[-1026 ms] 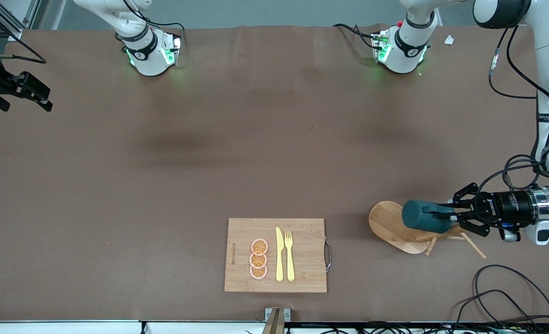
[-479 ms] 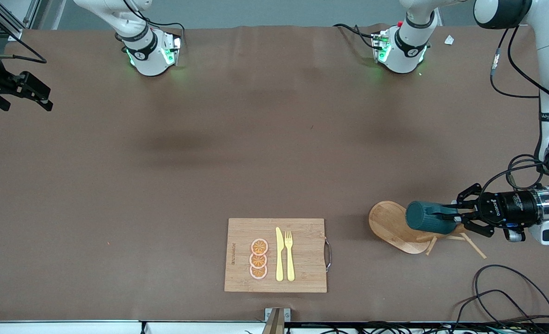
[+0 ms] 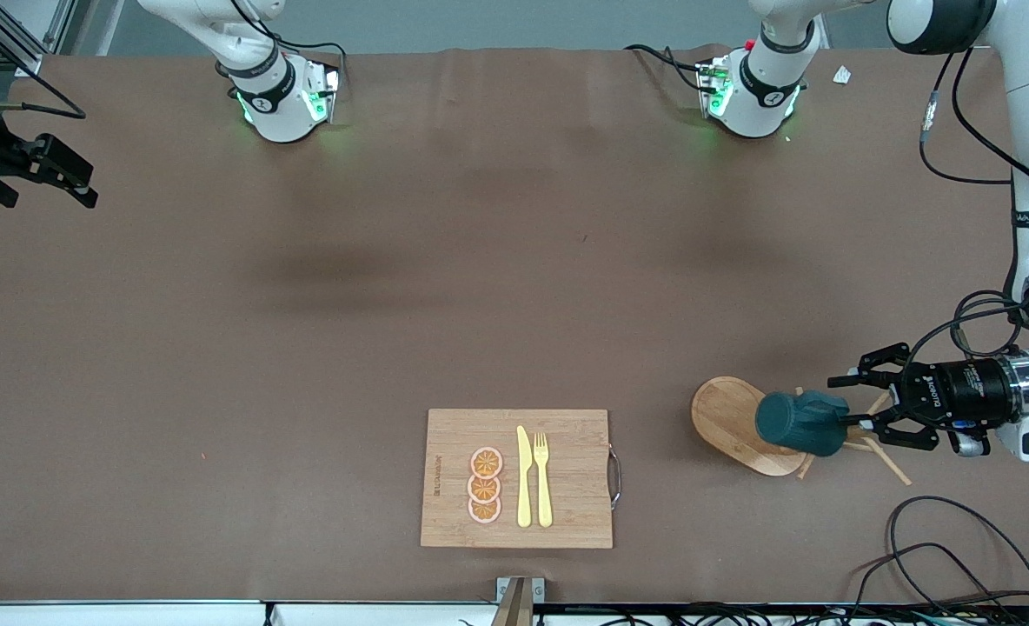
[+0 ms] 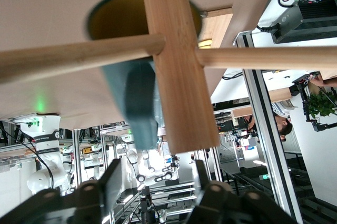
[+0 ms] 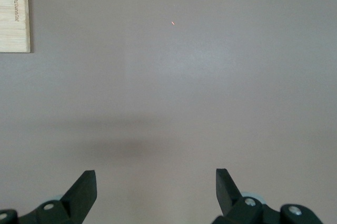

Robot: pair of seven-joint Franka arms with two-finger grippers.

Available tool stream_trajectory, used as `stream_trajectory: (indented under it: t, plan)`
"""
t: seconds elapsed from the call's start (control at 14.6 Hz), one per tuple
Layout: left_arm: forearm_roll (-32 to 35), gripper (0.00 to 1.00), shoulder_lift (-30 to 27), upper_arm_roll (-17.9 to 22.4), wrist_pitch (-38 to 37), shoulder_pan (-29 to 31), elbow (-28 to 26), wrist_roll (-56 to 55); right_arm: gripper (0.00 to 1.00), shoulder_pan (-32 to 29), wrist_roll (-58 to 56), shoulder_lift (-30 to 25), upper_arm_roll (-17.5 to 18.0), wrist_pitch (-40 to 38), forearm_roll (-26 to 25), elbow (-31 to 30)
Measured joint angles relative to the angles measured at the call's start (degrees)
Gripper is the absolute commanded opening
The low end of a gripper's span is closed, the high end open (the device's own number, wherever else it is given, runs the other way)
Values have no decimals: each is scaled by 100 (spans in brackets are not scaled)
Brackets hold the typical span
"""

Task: Pass cup and hang on rack
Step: 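Open the left gripper and draw it back from the rack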

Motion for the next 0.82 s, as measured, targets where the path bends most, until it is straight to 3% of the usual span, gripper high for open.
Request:
stream_trajectory:
  t: [0.27, 0.82]
  plan:
    - [81, 100, -40, -7, -3, -68, 79, 0, 100, 0, 1, 0, 0, -45, 0, 0]
    - [2543, 100, -949, -71, -10, -678, 172, 3, 100, 0, 4, 0, 0, -66, 0, 0]
